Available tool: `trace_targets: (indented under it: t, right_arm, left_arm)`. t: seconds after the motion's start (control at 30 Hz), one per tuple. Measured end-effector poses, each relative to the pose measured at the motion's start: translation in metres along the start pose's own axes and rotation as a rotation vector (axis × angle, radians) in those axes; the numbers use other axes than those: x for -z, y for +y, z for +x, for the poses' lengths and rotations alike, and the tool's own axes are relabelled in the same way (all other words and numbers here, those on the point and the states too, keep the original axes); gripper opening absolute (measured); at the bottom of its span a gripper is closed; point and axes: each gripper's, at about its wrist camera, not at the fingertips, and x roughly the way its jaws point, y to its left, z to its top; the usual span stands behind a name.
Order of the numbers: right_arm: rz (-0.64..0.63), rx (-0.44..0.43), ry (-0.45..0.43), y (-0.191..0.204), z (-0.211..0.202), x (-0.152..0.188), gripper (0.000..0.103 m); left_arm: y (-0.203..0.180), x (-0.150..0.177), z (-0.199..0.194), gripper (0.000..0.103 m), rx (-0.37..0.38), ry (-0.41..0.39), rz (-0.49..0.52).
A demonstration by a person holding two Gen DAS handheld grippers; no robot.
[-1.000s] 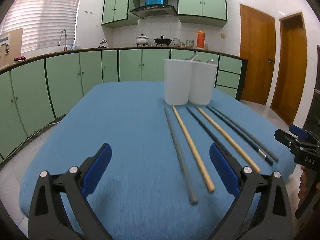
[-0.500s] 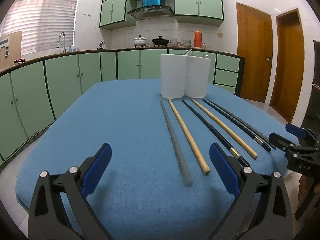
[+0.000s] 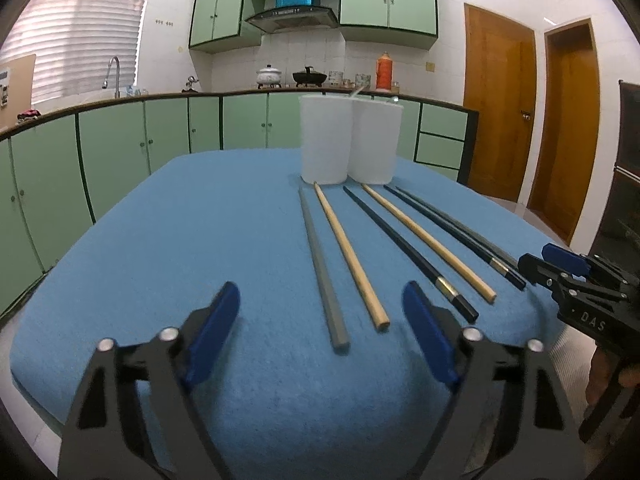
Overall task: Organize utensils
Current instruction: 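Move both open tools back over the row of chopsticks, then close the left tool on a grey chopstick while the right grasps another grey chopstick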
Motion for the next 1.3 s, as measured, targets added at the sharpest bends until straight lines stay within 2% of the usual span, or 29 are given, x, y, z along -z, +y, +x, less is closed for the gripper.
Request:
trace_targets:
  t: [0.13,0.3,0.5,0.8,0.87,1.1,1.17,1.3]
  right_arm:
    - [-0.001,0.001,0.000,-0.001,-0.001,0.000,0.055]
    - [-0.004,-0.001,0.002,0.000,-0.002,0.001,0.052]
    - [-0.007,-0.007,0.016,0.001,0.000,0.002,0.047]
    - [-0.010,0.007,0.014,0.001,-0.001,0.006,0.040]
    - [-0.014,0.010,0.011,0.002,-0.001,0.006,0.038]
    - [-0.023,0.021,-0.002,0.007,-0.001,0.010,0.029]
    - [-0.029,0.022,-0.004,0.009,-0.001,0.011,0.023]
    - [-0.064,0.015,-0.006,0.014,-0.001,0.011,0.010]
  left_arm:
    - [0.003,0.006,-0.004,0.079,0.004,-0.005,-0.024]
    - [0.011,0.011,-0.012,0.074,-0.021,-0.011,-0.048]
    - [0.011,0.011,-0.011,0.067,-0.051,0.002,-0.032]
    - [0.000,0.011,-0.010,0.047,-0.047,0.010,-0.009]
    - [-0.002,0.011,-0.010,0.037,-0.040,0.009,-0.003]
    - [-0.012,0.014,-0.010,0.016,-0.030,0.005,0.000]
    - [-0.013,0.014,-0.009,0.010,-0.030,0.006,-0.005]
    - [-0.014,0.013,-0.009,0.009,-0.038,0.007,-0.010]
